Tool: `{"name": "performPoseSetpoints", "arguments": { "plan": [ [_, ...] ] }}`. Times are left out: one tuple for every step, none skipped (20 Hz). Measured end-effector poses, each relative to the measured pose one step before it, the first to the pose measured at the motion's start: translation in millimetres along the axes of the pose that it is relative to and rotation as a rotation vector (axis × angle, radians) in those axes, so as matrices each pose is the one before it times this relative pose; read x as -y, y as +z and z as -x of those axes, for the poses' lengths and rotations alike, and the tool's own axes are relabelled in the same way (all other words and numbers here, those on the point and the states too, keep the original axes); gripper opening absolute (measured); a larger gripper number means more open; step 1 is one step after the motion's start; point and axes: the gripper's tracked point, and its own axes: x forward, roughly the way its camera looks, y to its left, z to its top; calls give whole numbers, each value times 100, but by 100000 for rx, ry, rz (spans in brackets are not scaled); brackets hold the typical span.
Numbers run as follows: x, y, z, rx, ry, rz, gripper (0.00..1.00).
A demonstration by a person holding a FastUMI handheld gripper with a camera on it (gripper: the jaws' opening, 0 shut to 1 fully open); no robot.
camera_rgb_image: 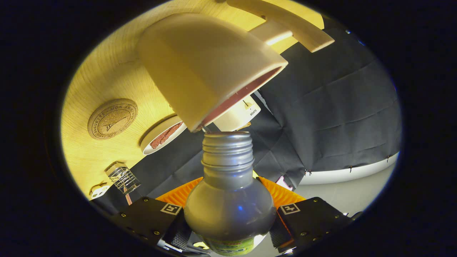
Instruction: Take the bottle from table, then pour the juice into the cup, finally place the bottle on the coaster
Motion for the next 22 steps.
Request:
{"name": "performPoseSetpoints", "arguments": {
  "plan": [
    [14, 75, 5, 478, 308, 807, 84],
    [184, 124, -106, 727, -41, 928, 84],
    [133, 57, -99, 363, -386, 929, 84],
    [94, -55, 88, 391, -233, 705, 84],
    [15, -17, 43, 371, 15, 375, 84],
    [-59, 146, 83, 181, 242, 272, 84],
    [-44, 21, 79, 17, 370, 365, 84],
    [112, 186, -78, 486, 226, 686, 84],
    [143, 62, -77, 642, -31, 1175, 84],
    [132, -61, -73, 468, -133, 1143, 84],
    [137, 162, 20, 569, 125, 967, 84],
    [81, 187, 73, 343, 133, 663, 84],
    [68, -17, -123, 285, -4, 307, 84],
    [27, -20, -67, 142, -157, 32, 84],
    [-84, -1, 56, 251, 453, 114, 84],
    [39, 37, -49, 122, 77, -73, 84],
    [-19, -61, -8, 200, 195, 204, 84],
    [-13, 10, -101, 137, 426, 430, 84],
    [-94, -35, 49, -27, 607, 259, 84],
    [-3, 193, 107, 451, 653, 117, 84],
    [-88, 6, 7, 248, 828, 456, 84],
    [96, -7, -87, 233, 537, 370, 84]
  ]
}}
